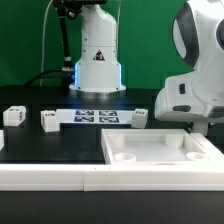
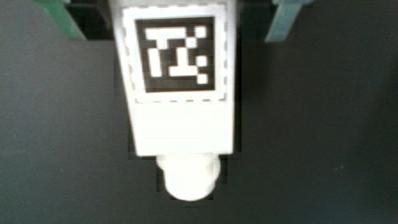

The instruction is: Assemble one leg

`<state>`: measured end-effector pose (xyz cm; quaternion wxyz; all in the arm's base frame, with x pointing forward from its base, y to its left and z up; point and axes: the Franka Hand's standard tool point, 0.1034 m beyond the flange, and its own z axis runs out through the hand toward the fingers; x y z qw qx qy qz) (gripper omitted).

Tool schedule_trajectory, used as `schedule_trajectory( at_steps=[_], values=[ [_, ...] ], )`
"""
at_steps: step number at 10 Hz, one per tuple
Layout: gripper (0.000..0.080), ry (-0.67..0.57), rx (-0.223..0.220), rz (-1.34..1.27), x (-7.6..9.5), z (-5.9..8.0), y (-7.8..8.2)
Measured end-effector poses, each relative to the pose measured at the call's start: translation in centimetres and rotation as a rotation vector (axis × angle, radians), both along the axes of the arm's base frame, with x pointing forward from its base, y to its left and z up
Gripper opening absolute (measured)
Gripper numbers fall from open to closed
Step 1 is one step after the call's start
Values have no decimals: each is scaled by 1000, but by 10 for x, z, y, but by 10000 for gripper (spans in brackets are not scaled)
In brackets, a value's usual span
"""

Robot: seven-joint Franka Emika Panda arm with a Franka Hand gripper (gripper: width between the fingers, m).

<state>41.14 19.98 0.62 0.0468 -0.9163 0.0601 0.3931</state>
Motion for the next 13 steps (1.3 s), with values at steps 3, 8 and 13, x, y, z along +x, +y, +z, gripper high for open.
schedule_trajectory(
  at_steps=[3,8,13],
  values=[
    [291,-3,18,4,18,43,-19],
    [291,-9,45,-13,44,86,-46],
    [291,-365,65,14,57,79,-84]
  ],
)
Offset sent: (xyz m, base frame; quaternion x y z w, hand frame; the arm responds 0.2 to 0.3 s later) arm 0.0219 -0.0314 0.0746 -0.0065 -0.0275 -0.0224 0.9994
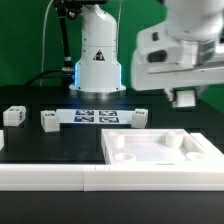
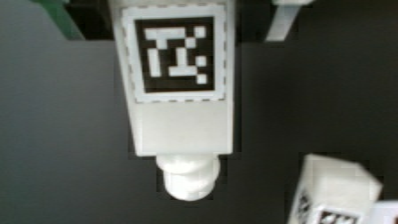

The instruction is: Assemble one leg

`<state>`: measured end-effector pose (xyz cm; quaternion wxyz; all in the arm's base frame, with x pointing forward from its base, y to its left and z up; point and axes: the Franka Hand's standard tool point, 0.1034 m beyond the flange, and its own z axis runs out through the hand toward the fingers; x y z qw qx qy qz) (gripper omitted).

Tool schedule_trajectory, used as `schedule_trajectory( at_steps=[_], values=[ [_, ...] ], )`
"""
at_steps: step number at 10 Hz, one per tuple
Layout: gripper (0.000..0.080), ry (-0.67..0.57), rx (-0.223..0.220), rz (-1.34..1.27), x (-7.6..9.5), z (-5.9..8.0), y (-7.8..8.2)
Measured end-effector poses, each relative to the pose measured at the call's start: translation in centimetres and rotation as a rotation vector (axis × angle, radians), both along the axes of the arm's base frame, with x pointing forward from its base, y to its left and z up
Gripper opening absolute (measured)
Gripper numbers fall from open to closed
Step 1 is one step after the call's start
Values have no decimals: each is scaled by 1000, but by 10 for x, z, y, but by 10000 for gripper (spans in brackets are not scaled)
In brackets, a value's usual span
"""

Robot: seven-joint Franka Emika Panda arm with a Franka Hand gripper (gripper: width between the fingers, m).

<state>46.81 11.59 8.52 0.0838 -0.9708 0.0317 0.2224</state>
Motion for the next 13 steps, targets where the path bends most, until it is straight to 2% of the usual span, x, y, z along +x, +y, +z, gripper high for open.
schedule_trajectory(
  at_steps=[2,3,7,8,9,10,13],
  values=[
    [291,-134,-14,-22,18,6,-30],
    [291,-216,-30,-45,28,9,-39],
    [291,-495,-72,-67,38,8,-42],
    [291,-563,-81,-89,44,10,-38],
    [291,-676,-80,-100,57,20,-23],
    [291,-750,-79,-92,62,22,-15],
    [291,-920,-55,-101,83,41,16]
  ],
)
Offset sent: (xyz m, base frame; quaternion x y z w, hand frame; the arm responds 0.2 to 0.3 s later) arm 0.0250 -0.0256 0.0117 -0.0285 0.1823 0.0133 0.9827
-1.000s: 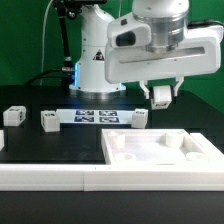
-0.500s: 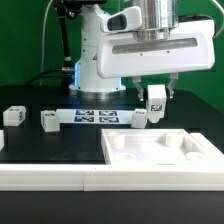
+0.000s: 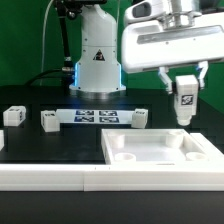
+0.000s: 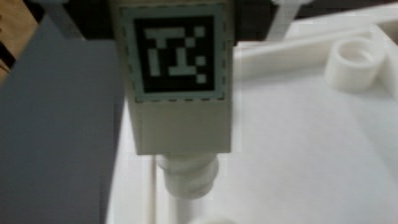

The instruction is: Assemble one leg

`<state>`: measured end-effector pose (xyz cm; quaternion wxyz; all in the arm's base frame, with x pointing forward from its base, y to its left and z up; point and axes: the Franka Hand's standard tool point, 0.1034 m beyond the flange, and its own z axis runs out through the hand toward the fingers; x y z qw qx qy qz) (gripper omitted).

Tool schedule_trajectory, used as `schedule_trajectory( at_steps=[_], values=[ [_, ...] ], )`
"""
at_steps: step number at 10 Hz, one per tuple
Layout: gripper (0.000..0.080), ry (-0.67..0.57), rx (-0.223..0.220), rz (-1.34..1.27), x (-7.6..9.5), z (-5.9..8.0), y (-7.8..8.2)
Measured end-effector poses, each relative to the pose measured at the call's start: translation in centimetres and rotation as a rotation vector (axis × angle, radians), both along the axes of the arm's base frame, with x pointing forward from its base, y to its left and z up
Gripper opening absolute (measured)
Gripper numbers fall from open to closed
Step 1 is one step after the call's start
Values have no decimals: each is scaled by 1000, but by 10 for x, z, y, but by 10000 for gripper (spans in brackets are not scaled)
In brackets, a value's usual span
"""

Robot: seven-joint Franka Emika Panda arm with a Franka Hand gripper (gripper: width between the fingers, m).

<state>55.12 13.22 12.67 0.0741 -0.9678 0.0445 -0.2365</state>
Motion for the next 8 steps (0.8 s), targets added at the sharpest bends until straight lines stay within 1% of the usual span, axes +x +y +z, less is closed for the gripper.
schedule_trajectory(
  at_steps=[1,2,3,4,5,6,7,8],
  values=[
    [291,-59,-4,-3,1,1,0],
    [291,-57,-6,-2,0,-3,0],
    [291,-56,-11,5,0,-4,-1],
    [291,-108,-69,71,-3,-21,-8],
    [291,-37,-84,92,-8,-46,-10],
    [291,-39,-103,111,-4,-47,-16],
    [291,-40,-118,129,8,-45,-21],
    [291,-45,-118,128,10,-45,-20]
  ],
)
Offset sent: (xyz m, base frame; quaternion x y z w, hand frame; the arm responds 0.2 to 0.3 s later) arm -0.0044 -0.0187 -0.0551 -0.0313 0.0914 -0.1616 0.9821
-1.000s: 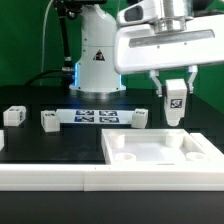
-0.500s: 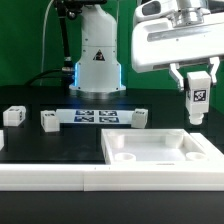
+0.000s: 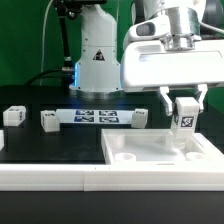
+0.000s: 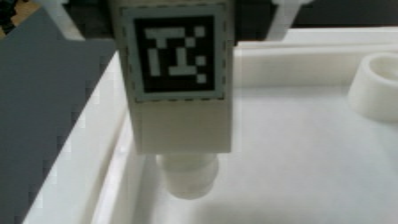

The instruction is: Assemble one leg

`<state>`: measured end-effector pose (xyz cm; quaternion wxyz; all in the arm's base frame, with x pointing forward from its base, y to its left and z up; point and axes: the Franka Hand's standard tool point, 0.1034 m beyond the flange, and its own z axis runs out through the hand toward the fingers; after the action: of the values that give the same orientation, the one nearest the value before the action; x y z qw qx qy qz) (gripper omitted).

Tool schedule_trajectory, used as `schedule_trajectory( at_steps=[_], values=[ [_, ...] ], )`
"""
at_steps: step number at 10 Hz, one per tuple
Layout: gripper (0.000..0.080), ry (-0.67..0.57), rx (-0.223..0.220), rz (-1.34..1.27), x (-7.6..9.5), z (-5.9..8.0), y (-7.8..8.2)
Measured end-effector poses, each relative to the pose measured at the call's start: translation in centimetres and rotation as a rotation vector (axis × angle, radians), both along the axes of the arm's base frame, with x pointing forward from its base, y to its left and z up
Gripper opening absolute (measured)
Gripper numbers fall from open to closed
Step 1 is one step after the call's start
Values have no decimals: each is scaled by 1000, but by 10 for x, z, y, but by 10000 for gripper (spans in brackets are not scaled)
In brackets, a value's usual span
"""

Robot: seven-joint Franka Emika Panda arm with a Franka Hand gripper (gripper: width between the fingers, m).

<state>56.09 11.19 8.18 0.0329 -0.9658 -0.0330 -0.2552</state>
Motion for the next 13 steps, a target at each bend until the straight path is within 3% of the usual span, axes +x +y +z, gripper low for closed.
schedule_trajectory(
  at_steps=[6,9,12,13],
  values=[
    [291,3,0,0,-1,-1,0],
    [291,-43,4,8,19,22,2],
    [291,-48,12,14,40,30,7],
    [291,-50,11,13,39,29,7]
  ],
)
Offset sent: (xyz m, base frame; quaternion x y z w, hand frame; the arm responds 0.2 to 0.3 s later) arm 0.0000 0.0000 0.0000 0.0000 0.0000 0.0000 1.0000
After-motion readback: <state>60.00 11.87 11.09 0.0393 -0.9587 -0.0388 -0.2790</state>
